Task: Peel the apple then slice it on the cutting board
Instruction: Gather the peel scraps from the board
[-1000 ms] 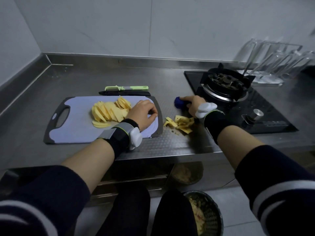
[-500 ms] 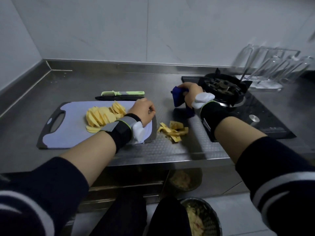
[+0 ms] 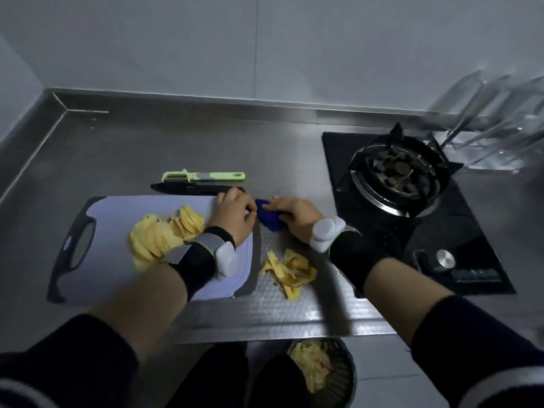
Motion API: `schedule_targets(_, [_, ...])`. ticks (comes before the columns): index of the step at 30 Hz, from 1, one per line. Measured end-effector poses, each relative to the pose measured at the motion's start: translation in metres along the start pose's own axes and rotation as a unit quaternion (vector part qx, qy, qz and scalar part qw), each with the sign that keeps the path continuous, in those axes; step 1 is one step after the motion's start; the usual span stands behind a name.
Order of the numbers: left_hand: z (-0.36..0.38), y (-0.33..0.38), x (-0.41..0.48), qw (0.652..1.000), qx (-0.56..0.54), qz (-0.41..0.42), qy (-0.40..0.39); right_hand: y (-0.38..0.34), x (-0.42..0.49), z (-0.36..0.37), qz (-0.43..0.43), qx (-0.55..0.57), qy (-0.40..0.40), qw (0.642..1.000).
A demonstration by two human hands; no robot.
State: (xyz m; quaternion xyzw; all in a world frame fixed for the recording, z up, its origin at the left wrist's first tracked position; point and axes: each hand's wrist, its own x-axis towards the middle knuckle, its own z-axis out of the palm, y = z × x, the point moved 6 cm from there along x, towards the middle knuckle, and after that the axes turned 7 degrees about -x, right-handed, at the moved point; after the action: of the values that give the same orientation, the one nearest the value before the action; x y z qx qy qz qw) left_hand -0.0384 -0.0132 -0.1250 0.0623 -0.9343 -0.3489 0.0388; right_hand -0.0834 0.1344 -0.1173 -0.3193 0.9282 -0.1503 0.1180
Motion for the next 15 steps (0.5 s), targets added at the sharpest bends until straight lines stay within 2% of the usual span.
schedule_targets(2, [-0.003,0.004,-0.005,1.0,-0.008,-0.004,-0.02,0.002,-0.004,-0.008,0.013,0.044,-0.014,0.999])
schedule_targets(5, [-0.011,0.002,0.001,0.998,-0.022,-0.033,-0.054,0.013,0.029,-0.046,0.083,0.132,0.005,0.988])
schedule_targets(7, [-0.012,0.002,0.002,0.997,-0.02,-0.04,-0.065,0.026,0.054,-0.052,0.118,0.063,0.031,0.99])
schedule_targets(9, [-0.013,0.002,0.004,0.996,-0.014,-0.047,-0.075,0.033,0.063,-0.04,0.164,0.04,-0.004,0.986])
schedule_targets(10, [-0.011,0.004,0.002,0.996,-0.012,-0.046,-0.077,0.033,0.063,-0.025,0.12,0.022,-0.029,0.992])
schedule_targets(11, [-0.014,0.007,0.003,0.995,-0.012,-0.052,-0.083,0.025,0.058,-0.019,0.111,0.028,-0.071,0.991])
schedule_targets(12, [-0.012,0.006,0.002,0.995,-0.009,-0.054,-0.087,0.024,0.052,-0.009,0.128,0.017,-0.076,0.989])
schedule_targets(14, [-0.013,0.013,-0.001,0.993,-0.006,-0.063,-0.099,0.021,0.02,0.004,0.141,0.078,-0.097,0.982])
schedule_targets(15, [-0.013,0.018,-0.005,0.991,0.0,-0.071,-0.11,0.016,0.004,0.005,0.158,0.097,-0.083,0.979])
